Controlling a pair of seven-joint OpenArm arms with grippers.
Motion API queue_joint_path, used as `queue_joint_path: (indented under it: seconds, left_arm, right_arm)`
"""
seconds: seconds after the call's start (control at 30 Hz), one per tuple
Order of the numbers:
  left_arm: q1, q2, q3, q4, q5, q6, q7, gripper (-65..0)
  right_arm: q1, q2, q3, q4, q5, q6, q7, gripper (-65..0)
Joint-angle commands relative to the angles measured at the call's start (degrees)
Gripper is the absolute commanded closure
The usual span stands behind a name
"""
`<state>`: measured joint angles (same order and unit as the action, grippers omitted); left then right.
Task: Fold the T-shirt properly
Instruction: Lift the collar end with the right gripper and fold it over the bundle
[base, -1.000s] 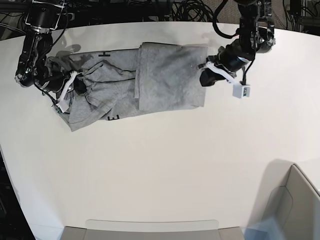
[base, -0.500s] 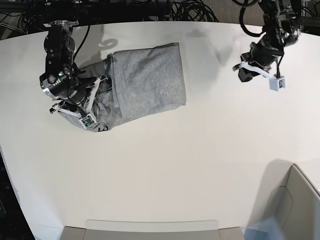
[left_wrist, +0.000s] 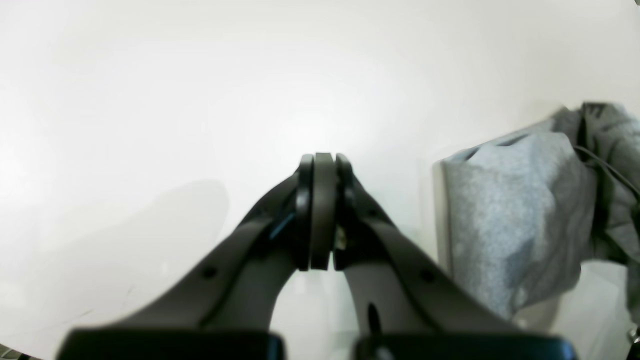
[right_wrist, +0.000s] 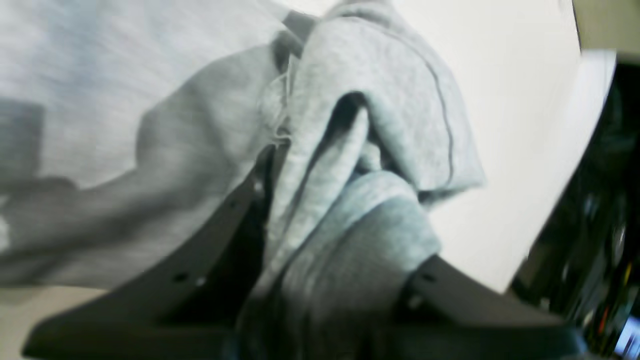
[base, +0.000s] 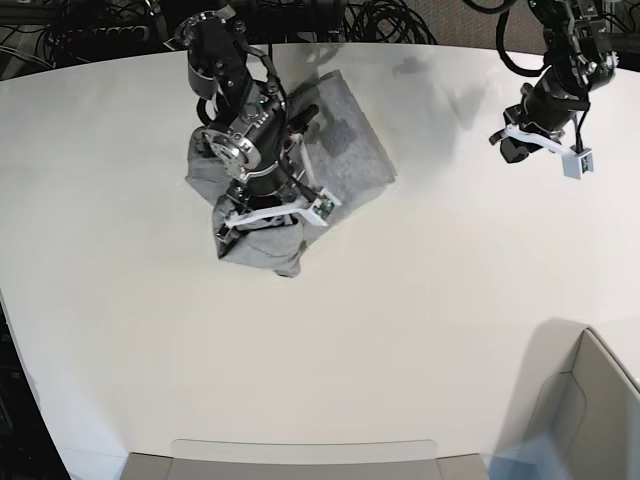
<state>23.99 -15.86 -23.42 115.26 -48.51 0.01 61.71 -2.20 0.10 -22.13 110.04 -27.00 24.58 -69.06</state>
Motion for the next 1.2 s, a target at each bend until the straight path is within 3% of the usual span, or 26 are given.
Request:
queue_joint_path:
  seconds: [0.0,0.33,0.43,0.57,0.8,1.0,1.17]
  left_arm:
    - [0.14,-0.54,-0.45,0.91,-0.76,0.03,-0.39,0.0]
    - [0.06,-0.89,-0.45,-0.14,-0.68,0.03,-0.48,0.0]
    - [-0.12,-0.89,-0.45,-0.32,-0.68,0.12,-0.48,0.0]
    - [-0.12,-0.89,-0.45,-0.32,-0.68,0.12,-0.48,0.0]
    - [-0.21,-0.89,-0.45,-0.41,-0.68,0.12,-0.83,0.0]
    - [-0.30,-0.80,-0.45,-0.41,-0.68,0.12,-0.83,0.0]
    - [-0.30,-0.80,-0.45,-1.99,-0.68,0.12,-0.92,0.0]
  right_arm:
    - [0.83,-0.58,-0.68,-0.10,-1.44,-0.01,0.71,0.0]
    - [0.48,-0.85,-8.95,-5.56,-1.52,0.34,1.06,0.0]
    - [0.75,-0.67,-10.71,-5.64,1.03,0.43,0.79,0.0]
    - [0.57,-0.41,-10.71,-5.64,5.77,4.04,0.62,0.0]
    - [0.57,-0.32,-10.62,-4.59,11.66,9.31,0.62,-20.4]
    - [1.01,-0.32,-10.53,-2.30,18.70,12.92,0.71,-21.3]
    - [1.01,-0.41,-10.44,-0.46,23.62,12.92,1.06,-21.3]
